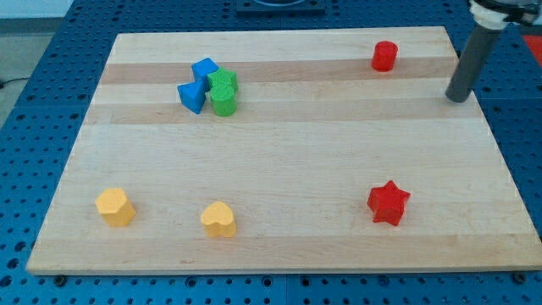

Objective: Push red circle diagonally above red star

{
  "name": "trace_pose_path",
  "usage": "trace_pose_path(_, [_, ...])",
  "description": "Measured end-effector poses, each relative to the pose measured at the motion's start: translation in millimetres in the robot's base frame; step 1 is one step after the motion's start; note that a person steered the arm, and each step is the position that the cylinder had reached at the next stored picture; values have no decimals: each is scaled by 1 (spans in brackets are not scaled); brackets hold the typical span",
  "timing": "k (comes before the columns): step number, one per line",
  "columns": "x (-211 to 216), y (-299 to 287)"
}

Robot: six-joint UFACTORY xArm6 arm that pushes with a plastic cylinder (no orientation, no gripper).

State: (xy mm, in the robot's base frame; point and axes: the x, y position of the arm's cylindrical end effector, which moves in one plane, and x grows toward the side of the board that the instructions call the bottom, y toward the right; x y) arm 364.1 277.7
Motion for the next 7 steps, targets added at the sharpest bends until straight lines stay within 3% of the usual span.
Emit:
trace_pose_path(2, [-65,-3])
trace_pose_path(7, [-79,-17])
